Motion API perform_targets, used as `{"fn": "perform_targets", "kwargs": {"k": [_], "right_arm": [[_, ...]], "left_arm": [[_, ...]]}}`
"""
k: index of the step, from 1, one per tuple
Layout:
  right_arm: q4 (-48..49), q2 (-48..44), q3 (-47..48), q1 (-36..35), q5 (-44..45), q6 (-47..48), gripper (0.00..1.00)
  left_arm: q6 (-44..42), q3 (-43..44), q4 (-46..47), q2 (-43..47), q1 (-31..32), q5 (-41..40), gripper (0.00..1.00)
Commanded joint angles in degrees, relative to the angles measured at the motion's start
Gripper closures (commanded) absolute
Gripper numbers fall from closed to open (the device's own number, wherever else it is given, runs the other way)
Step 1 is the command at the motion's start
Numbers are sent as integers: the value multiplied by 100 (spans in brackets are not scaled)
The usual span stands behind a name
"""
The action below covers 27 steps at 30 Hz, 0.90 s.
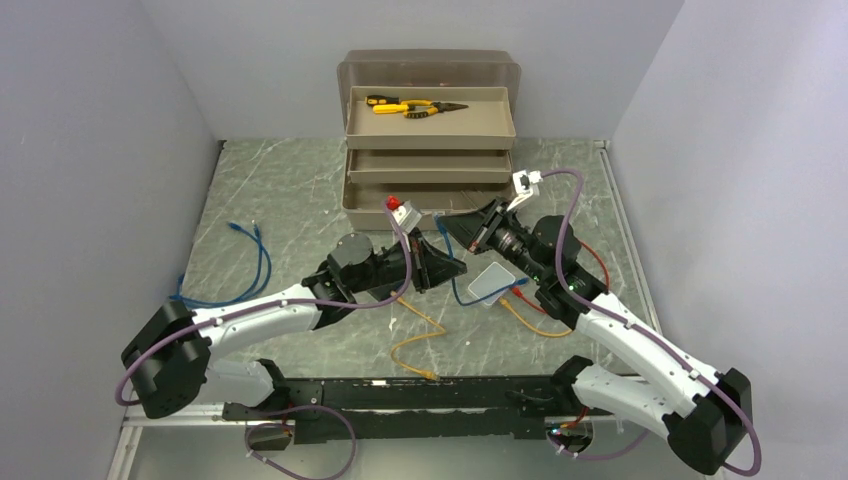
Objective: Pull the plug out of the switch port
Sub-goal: Place the connector at the center of the board.
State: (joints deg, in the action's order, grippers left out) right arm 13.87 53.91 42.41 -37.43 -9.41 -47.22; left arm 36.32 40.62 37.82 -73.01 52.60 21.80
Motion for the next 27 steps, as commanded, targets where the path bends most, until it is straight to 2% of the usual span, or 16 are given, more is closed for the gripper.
{"fn": "perform_targets", "kwargs": {"k": [1,2,3,4,6,9,10,11,15,21,24,27], "right_arm": [[96,-145,60,16,-66,141,100],[-9,-135,115,16,-130,199,100],[-115,-131,166,12,-179,250,95],[-219,-142,203,15,-199,284,81],[-434,-225,234,24,-115,317,43],[-914,-416,366,25,189,461,18],[-1099,-483,429,31,303,531,4],[-1333,-582,518,38,437,598,1],[-2305,-1024,973,112,1053,949,0],[-3014,-1713,1241,140,1573,1388,0],[-3155,-1976,1078,143,1658,1360,0],[-3194,-2194,830,140,1711,1337,0]], "left_arm": [[-101,159,55,155,27,121,100],[-112,144,62,186,30,104,100],[-121,133,48,230,34,82,100],[-143,131,6,294,36,26,100],[-213,130,-124,432,33,-75,100],[-368,225,-439,675,33,-219,100],[-428,287,-554,769,34,-273,100],[-495,334,-687,871,36,-340,100],[-816,629,-1288,1349,32,-619,100],[-1325,1444,-2210,1989,33,-808,100],[-1775,2084,-3217,2247,32,-1226,100],[-2249,2969,-4695,2507,27,-2110,100]]}}
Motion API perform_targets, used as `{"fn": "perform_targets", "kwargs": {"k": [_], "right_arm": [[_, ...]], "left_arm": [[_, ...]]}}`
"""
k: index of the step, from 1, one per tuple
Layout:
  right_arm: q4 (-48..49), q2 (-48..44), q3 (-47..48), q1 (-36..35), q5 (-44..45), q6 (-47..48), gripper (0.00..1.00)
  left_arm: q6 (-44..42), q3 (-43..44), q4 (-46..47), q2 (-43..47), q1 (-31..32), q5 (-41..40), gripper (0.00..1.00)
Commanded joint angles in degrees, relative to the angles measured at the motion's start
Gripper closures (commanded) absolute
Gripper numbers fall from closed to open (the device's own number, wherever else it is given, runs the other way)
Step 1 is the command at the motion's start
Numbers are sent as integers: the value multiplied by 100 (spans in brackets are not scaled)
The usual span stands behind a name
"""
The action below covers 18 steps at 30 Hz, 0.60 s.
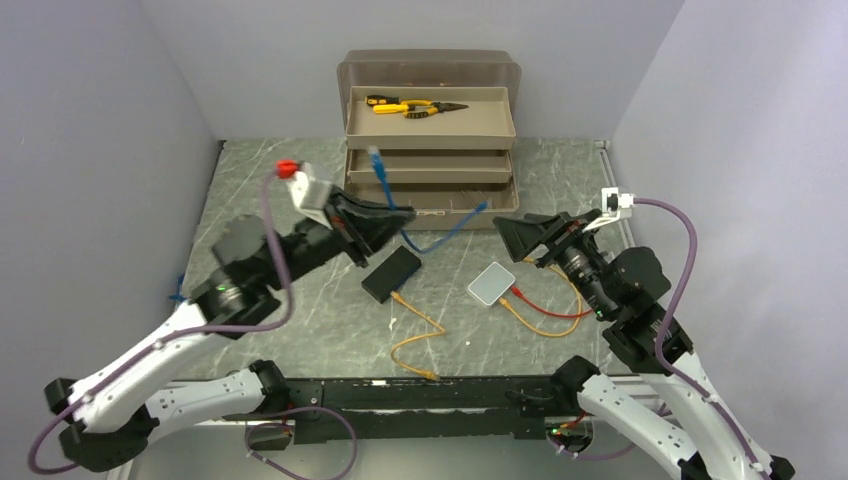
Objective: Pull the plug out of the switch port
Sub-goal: Place the connector at the center of the board.
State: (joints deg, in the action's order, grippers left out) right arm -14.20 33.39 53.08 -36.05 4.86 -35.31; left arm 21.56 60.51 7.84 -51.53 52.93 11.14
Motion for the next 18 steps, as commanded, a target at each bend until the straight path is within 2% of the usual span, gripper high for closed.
{"fn": "perform_targets", "kwargs": {"k": [1,8,12,14,16,17,18], "right_arm": [[-397,-192,-305,-3,288,150,0],[-299,-345,-618,2,201,258,0],[-172,-356,-798,2,86,304,0],[-90,-358,-890,2,5,293,0],[6,-351,-973,2,-99,273,0],[50,-345,-1015,-4,-171,258,0],[87,-346,-1055,1,-214,239,0]], "left_arm": [[-902,1302,-2238,425,0,-1717,100],[-1205,3297,-5761,437,3,-5879,100],[-1278,3685,-6813,5,-21,-7539,100],[-1369,3605,-6979,-319,-457,-7515,100],[-1356,3545,-7210,-829,-2015,-6189,100],[-1306,3441,-7269,-1065,-2596,-5598,100],[-1243,3255,-7268,-1270,-2909,-5388,100]]}}
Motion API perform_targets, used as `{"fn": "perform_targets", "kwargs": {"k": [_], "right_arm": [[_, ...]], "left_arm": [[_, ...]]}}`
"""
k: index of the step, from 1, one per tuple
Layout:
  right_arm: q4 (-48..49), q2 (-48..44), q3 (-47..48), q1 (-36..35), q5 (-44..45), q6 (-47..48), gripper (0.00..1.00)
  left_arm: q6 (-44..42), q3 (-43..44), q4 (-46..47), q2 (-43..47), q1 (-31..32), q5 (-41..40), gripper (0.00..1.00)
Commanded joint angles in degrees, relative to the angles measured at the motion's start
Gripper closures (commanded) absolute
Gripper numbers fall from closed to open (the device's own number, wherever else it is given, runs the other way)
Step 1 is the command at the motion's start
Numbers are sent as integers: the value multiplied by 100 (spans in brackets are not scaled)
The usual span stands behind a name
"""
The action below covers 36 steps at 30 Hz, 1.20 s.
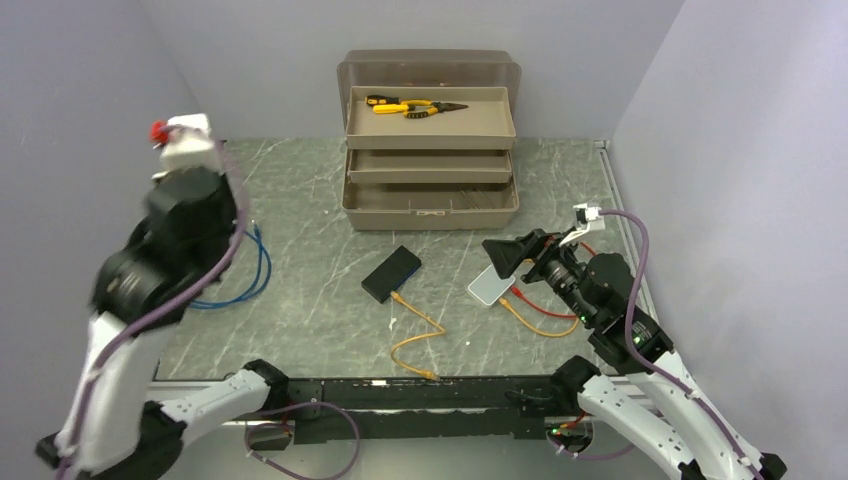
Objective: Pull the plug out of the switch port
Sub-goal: Place the connector at the center of the board.
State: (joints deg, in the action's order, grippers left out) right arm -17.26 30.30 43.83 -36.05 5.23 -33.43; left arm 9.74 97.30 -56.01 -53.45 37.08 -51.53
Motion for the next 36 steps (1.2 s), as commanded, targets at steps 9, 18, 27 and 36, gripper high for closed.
{"fn": "perform_targets", "kwargs": {"k": [9,18,27,36], "right_arm": [[678,-109,-560,8,-724,-148,0],[766,53,-1000,0,-955,-228,0],[1012,574,-1314,2,-1084,-230,0],[1311,1193,-1361,2,-1301,-154,0]], "left_arm": [[172,-1854,531,-2698,-3646,1723,100],[770,-1858,926,-4522,-4032,1923,96],[1208,-2502,1502,-4597,-3827,2633,1],[1539,-1935,1684,-2469,-3258,4068,1]]}}
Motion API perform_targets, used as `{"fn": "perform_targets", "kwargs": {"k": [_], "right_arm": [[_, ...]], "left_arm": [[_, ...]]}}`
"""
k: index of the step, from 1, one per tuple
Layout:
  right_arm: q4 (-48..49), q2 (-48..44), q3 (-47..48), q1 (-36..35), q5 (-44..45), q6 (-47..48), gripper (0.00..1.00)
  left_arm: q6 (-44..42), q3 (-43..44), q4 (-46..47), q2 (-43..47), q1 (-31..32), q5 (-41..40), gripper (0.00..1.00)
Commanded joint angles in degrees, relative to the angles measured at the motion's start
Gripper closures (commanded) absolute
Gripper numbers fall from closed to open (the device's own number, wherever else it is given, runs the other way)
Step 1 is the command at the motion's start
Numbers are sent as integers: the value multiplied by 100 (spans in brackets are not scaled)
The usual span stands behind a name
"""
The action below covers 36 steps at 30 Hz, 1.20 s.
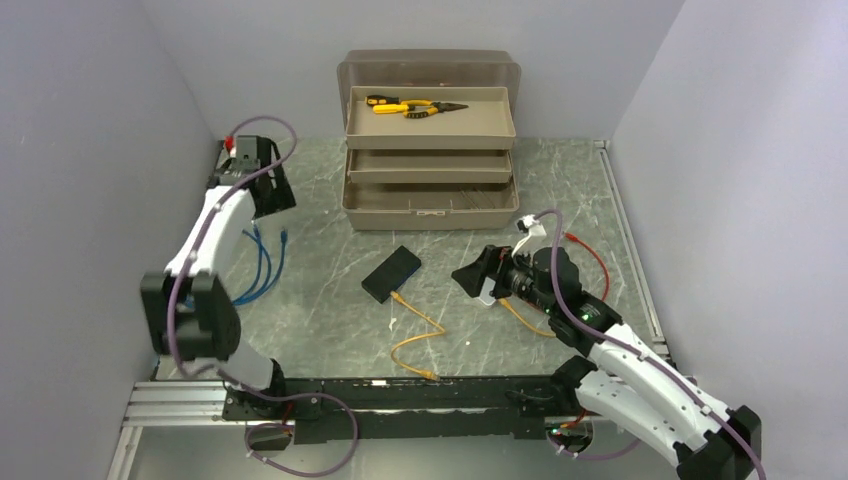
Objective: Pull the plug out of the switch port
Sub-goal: Place the connector at the center of the board, then move the switch port to the center of the board.
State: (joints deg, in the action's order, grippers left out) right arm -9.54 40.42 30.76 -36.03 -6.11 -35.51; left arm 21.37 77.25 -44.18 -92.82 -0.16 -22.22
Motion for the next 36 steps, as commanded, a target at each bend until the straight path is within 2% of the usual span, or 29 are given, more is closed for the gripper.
{"fn": "perform_targets", "kwargs": {"k": [1,4,6,7,9,14,17,22,25,36], "right_arm": [[676,302,-106,0,-236,38,0],[1199,879,-224,0,-547,-69,2],[1481,1318,-252,-1,-727,-165,5],[1647,1500,-288,5,-830,-200,7],[1974,1773,-353,0,-929,-285,8],[2646,2448,-429,0,-1036,-508,12],[3169,2952,-464,6,-1169,-739,15],[4059,3949,-411,-9,-1393,-1176,21],[4474,4492,-274,-21,-1578,-1379,27],[4816,5769,348,-347,-1796,-1643,40]], "left_arm": [[542,-322,909,1903,675,1518,1],[1024,-1756,2474,3092,1536,2440,4],[1285,-2669,3510,3377,1976,3139,7],[1394,-3142,3975,3381,2097,3602,13],[1603,-3530,4285,3268,2352,3945,18],[1706,-4245,4374,3032,2646,3576,25],[1759,-4402,4373,2789,2672,3386,33],[2010,-4535,4791,2331,2807,3010,41],[1985,-4379,4732,1959,2889,2876,46],[1605,-3625,4122,1112,2930,2371,52]]}}
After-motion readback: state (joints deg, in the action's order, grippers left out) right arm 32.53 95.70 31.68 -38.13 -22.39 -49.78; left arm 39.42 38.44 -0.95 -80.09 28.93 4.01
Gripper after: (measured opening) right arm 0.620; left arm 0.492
